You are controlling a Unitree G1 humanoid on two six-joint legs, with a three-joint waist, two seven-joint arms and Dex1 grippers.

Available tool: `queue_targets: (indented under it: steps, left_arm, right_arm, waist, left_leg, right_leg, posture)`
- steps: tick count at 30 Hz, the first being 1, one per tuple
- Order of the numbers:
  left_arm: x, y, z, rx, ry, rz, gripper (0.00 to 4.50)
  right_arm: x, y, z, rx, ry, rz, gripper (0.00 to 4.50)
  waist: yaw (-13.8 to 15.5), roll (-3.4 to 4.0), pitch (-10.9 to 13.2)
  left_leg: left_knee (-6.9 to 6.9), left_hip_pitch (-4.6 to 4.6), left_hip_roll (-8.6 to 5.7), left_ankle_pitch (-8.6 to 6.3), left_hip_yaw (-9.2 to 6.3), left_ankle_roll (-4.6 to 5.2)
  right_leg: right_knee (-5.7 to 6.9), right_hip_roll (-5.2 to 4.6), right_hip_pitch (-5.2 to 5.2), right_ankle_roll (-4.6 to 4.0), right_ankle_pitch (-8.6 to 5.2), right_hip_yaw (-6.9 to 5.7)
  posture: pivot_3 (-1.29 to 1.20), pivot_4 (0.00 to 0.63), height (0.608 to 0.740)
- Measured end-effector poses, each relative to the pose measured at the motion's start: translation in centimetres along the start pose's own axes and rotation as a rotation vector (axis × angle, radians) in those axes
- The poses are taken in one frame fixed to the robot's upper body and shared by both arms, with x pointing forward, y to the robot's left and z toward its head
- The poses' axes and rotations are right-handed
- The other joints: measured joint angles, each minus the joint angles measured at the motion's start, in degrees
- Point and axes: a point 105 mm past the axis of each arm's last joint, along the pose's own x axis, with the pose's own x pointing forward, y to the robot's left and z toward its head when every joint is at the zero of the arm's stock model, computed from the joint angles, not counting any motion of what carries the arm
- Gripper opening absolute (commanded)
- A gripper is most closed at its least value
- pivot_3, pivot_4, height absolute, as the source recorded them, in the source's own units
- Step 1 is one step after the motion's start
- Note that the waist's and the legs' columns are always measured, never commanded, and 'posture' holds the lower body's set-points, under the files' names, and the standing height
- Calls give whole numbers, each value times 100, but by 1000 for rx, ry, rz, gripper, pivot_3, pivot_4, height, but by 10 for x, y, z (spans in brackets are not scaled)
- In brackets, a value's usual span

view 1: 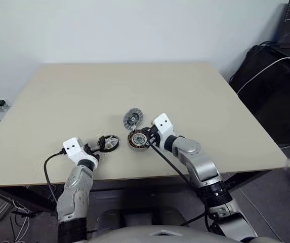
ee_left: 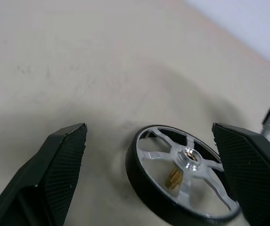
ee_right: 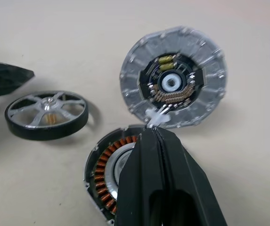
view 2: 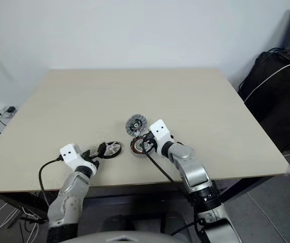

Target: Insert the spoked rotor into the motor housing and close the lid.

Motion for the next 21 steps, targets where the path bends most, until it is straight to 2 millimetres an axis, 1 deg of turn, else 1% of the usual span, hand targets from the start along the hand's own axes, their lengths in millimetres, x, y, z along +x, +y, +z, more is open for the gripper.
queue_targets:
  steps: [3, 7, 10, 15, 21]
  left_arm:
    - [8, -1, 2, -25, 45, 36, 4500]
    - [10, -5, -9, -32, 141, 45, 4500]
    - [11, -8, -11, -28, 176, 43, 4500]
    - [8, -12, -14, -26, 221, 35, 4500]
    - [-1, -22, -18, -112, 287, -22, 4500]
  right_arm:
    - [-4, -2, -1, 4, 3, -19, 17]
    - [-5, -4, -2, 11, 8, -34, 17]
    - [-7, -7, -3, 17, 10, -53, 17]
    - [-10, -9, 0, 18, -4, -70, 17]
    - [-11, -9, -1, 30, -7, -69, 17]
  waist:
    - [2, -3, 2]
    - [-13, -6, 3]
    - [-6, -6, 3]
    - [4, -5, 2]
    - [4, -5, 2]
  left_leg:
    - [2, -1, -1, 0, 1, 0]
    - [3, 0, -1, 2, 1, -4]
    - [3, 1, 0, 5, -1, -9]
    - [4, 3, -1, 5, -1, -11]
    - [6, 2, 0, 6, -3, -12]
  right_leg:
    - [0, 20, 2, 3, 1, 8]
    - [0, 25, 3, 5, 2, 13]
    - [2, 28, 3, 4, 1, 15]
    - [3, 27, 5, 4, 1, 20]
    - [3, 22, 4, 4, 1, 23]
  posture:
    - [0, 0, 740]
    - [0, 0, 740]
    - [0, 0, 740]
    - [0, 0, 740]
    - [0, 0, 740]
